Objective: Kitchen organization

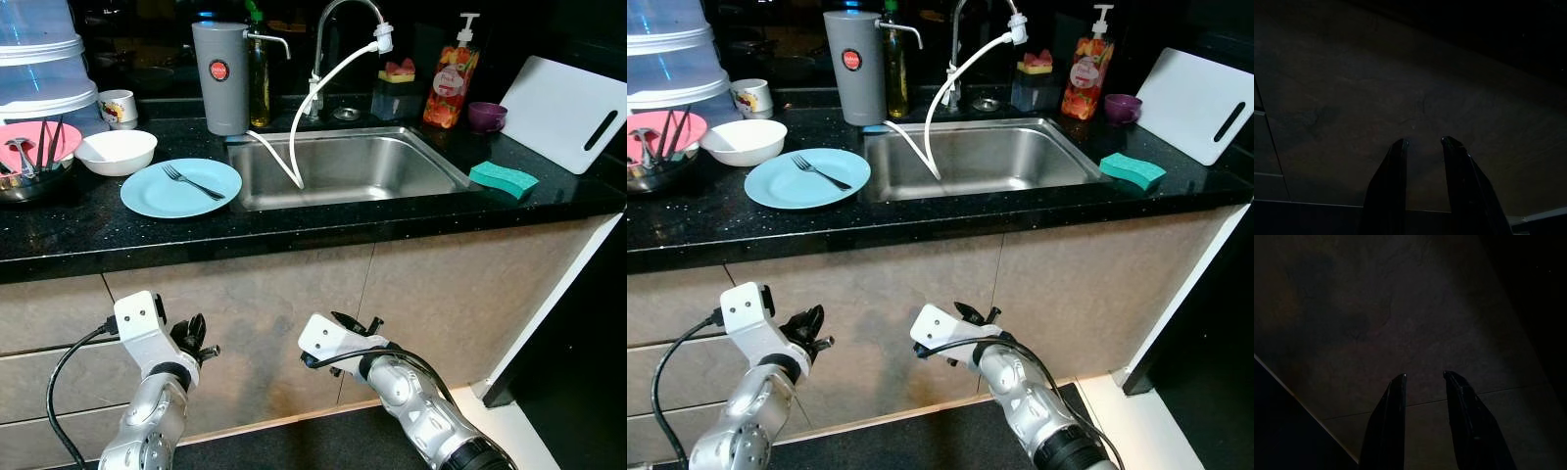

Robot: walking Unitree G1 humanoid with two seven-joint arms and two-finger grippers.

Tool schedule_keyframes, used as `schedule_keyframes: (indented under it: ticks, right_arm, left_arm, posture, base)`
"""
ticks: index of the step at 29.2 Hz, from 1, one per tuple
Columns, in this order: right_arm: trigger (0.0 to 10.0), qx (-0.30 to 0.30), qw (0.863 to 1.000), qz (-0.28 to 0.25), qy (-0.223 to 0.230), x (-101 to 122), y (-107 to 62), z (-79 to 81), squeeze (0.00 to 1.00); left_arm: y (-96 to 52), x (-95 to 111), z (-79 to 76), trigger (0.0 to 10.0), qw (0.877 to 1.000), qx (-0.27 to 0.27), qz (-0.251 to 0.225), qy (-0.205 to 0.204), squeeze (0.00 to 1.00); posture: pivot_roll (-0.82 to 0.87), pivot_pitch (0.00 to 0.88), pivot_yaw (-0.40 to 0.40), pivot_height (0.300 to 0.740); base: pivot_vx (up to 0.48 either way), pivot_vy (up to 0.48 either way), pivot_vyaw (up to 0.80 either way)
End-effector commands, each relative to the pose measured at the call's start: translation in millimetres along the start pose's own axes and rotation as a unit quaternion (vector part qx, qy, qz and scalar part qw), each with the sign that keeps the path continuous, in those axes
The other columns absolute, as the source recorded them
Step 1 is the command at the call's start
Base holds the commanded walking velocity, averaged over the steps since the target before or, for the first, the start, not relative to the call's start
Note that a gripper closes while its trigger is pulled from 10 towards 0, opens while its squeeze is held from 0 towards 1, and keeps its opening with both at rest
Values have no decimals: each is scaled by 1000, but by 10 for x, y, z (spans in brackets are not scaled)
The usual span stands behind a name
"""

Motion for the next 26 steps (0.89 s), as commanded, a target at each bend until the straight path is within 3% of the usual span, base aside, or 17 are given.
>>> schedule_keyframes:
  ticks: [1, 26]
  right_arm:
    - [10000, -1, 1000, 6, 5, -46, -5, -30, 0]
    - [10000, -1, 1000, 4, 4, -27, 3, -28, 0]
  left_arm:
    - [1, -31, -6, 10000, 1000, 3, 4, -10, 0]
    - [2, -20, 0, 10000, 1000, 1, 5, -8, 0]
  posture:
    - [-146, 0, -20, 740]
    - [-144, 18, -10, 740]
  base:
    - [0, 0, 0]
    - [0, 0, 0]
Point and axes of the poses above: a point about 5 cm out from each wrist's last joint towards the gripper, its own y axis pointing out of the wrist towards the gripper, its own x axis along the axis of the wrist's last joint, z = x × y, the point moved 6 cm from there along y, pointing out of the wrist towards the gripper, and after that the axes turned 8 degrees about y, right-handed, at the moved point
